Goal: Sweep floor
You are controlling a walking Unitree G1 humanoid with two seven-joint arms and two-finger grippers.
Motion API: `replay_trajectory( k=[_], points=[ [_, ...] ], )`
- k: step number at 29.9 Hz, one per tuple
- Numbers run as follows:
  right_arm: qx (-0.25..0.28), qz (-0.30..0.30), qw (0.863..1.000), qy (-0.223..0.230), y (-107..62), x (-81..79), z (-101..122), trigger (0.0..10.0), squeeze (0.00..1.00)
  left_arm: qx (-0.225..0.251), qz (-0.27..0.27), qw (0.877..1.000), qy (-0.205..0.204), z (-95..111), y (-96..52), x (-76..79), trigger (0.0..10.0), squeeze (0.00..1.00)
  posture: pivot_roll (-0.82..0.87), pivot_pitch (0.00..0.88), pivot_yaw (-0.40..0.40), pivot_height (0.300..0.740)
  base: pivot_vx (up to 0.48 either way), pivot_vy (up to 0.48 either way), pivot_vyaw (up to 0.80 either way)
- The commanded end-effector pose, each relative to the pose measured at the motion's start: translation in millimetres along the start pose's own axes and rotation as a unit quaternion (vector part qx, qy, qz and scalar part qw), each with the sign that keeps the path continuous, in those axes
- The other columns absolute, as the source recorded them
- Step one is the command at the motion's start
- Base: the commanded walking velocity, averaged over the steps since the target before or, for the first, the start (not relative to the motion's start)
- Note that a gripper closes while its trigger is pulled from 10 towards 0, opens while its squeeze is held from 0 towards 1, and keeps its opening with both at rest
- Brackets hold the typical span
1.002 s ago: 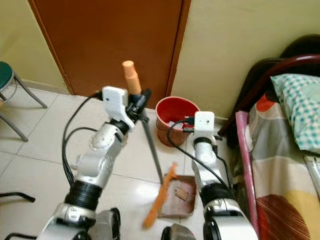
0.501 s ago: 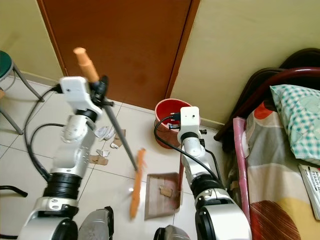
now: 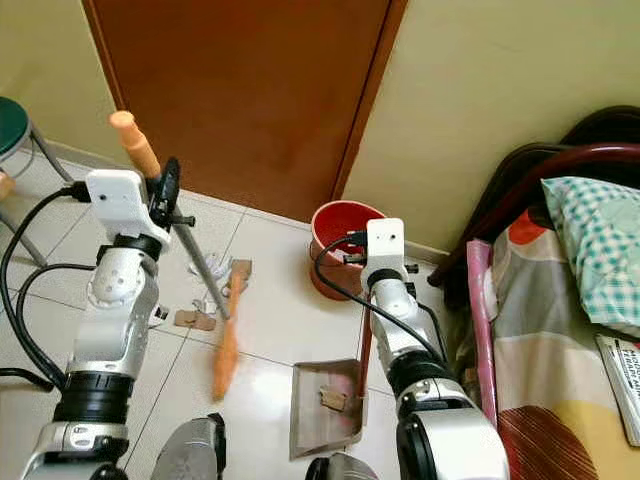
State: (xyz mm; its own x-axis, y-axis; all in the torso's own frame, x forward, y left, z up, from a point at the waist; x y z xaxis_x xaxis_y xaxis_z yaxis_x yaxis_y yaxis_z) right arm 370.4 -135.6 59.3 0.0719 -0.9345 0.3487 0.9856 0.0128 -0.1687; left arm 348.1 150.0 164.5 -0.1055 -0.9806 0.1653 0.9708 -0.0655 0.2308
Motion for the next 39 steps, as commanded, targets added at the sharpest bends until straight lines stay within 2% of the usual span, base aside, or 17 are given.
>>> replay_trajectory(
  k=[1, 3, 4, 7, 10, 13, 17, 18, 20, 24, 28, 31, 32, 34, 35, 36, 39],
  points=[
    [-0.002, -0.009, 1.0, -0.011, -1.2, 10.4, -4.1, 10.0, 0.0, 0.017, -0.026, 0.999, 0.029, 6.2, -3.3, 12.4, 10.0, 0.0, 0.19, 0.052, -0.177, 0.74, 0.0, 0.0, 0.0],
    [0.004, -0.009, 1.0, -0.016, -1.4, 10.7, -1.7, 10.0, 0.0, 0.005, -0.02, 0.999, 0.043, -0.1, -11.2, 10.2, 10.0, 0.0, 0.17, 0.07, -0.169, 0.74, 0.0, 0.0, 0.0],
    [-0.006, -0.006, 1.0, -0.004, -2.1, 10.1, -3.5, 10.0, 0.0, -0.007, -0.011, 0.999, 0.044, -6.0, -18.9, 6.4, 10.0, 0.0, 0.16, 0.077, -0.161, 0.74, 0.0, 0.0, 0.0],
    [-0.032, 0.002, 0.999, 0.019, -3.5, 8.2, -8.4, 10.0, 0.0, -0.025, 0.0, 0.998, 0.049, -13.2, -27.4, 2.0, 10.0, 0.0, 0.16, 0.081, -0.156, 0.74, 0.0, 0.0, 0.0],
    [0.0, 0.015, 1.0, 0.005, -12.2, 7.2, -5.8, 10.0, 0.0, -0.05, 0.036, 0.997, 0.054, -24.1, -42.6, -8.5, 10.0, 0.0, 0.15, 0.091, -0.143, 0.74, 0.0, 0.0, 0.0],
    [-0.005, 0.009, 1.0, 0.028, -20.7, 12.3, -12.4, 10.0, 0.0, -0.06, 0.029, 0.996, 0.059, -27.7, -51.8, -5.0, 10.0, 0.0, 0.14, 0.098, -0.133, 0.74, 0.0, 0.0, 0.0],
    [-0.01, 0.002, 0.999, 0.051, -27.2, 18.9, -17.7, 10.0, 0.0, -0.063, 0.029, 0.996, 0.059, -29.4, -57.1, -3.8, 10.0, 0.0, 0.13, 0.095, -0.123, 0.74, 0.0, 0.0, 0.0],
    [-0.011, -0.003, 0.997, 0.071, -32.8, 25.7, -20.9, 10.0, 0.0, -0.074, 0.03, 0.996, 0.05, -34.1, -62.3, -3.9, 10.0, 0.0, 0.12, 0.09, -0.105, 0.74, 0.0, 0.0, 0.0],
    [-0.008, 0.0, 0.997, 0.082, -36.9, 29.7, -20.4, 10.0, 0.0, -0.084, 0.028, 0.995, 0.043, -37.8, -66.0, -3.1, 10.0, 0.0, 0.11, 0.085, -0.097, 0.74, 0.0, 0.0, 0.0],
    [0.037, 0.013, 0.989, 0.141, -38.7, 36.2, -1.0, 10.0, 0.0, -0.102, 0.007, 0.994, 0.039, -45.7, -70.3, 3.8, 10.0, 0.0, 0.1, 0.069, -0.078, 0.74, 0.0, 0.0, 0.0],
    [0.074, 0.023, 0.986, 0.149, -34.2, 36.9, 23.0, 10.0, 0.0, -0.108, 0.001, 0.993, 0.041, -50.4, -69.1, 6.2, 10.0, 0.0, 0.08, 0.041, -0.058, 0.74, 0.0, 0.0, 0.0],
    [0.115, 0.042, 0.98, 0.157, -28.1, 38.3, 57.2, 10.0, 0.0, -0.118, 0.008, 0.992, 0.037, -55.9, -65.1, 4.5, 10.0, 0.0, 0.06, 0.03, -0.054, 0.74, 0.0, 0.0, 0.0],
    [0.115, 0.042, 0.98, 0.157, -28.1, 38.3, 57.2, 10.0, 0.0, -0.118, 0.008, 0.992, 0.037, -55.9, -65.1, 4.5, 10.0, 0.0, 0.06, 0.03, -0.054, 0.74, 0.0, 0.0, 0.0],
    [0.139, 0.055, 0.976, 0.159, -23.9, 38.9, 75.4, 10.0, 0.0, -0.128, 0.025, 0.991, 0.015, -60.2, -63.0, 3.0, 10.0, 0.0, 0.06, 0.029, -0.06, 0.74, 0.0, 0.0, 0.0],
    [0.139, 0.055, 0.976, 0.159, -23.9, 38.9, 75.4, 10.0, 0.0, -0.128, 0.025, 0.991, 0.015, -60.2, -63.0, 3.0, 10.0, 0.0, 0.06, 0.029, -0.06, 0.74, 0.0, 0.0, 0.0],
    [0.156, 0.065, 0.973, 0.156, -20.7, 37.3, 87.9, 10.0, 0.0, -0.123, 0.029, 0.992, 0.015, -59.2, -61.5, 4.0, 10.0, 0.0, 0.05, 0.031, -0.067, 0.74, 0.0, 0.0, 0.0],
    [0.17, 0.072, 0.97, 0.157, -17.4, 35.9, 100.3, 10.0, 0.0, -0.12, 0.031, 0.992, 0.018, -58.8, -61.2, 4.8, 10.0, 0.0, 0.05, 0.032, -0.072, 0.74, 0.0, 0.0, 0.0]
  ],
)
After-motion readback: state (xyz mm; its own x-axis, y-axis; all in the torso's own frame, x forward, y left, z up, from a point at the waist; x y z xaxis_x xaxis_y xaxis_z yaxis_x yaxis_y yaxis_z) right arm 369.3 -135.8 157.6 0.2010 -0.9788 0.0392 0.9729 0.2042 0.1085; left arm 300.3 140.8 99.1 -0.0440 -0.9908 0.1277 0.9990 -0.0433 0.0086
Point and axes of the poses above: a point about 5 cm out from each wrist's last joint towards the gripper, its own y axis pointing out of the wrist towards the gripper, its own z axis along the axis of the wrist's last joint, x = y × z, the point moved 3 cm from there along y, pointing out of the wrist towards the gripper, and after that the axes turned 15 degrees about -y, right-handed, at the moved point
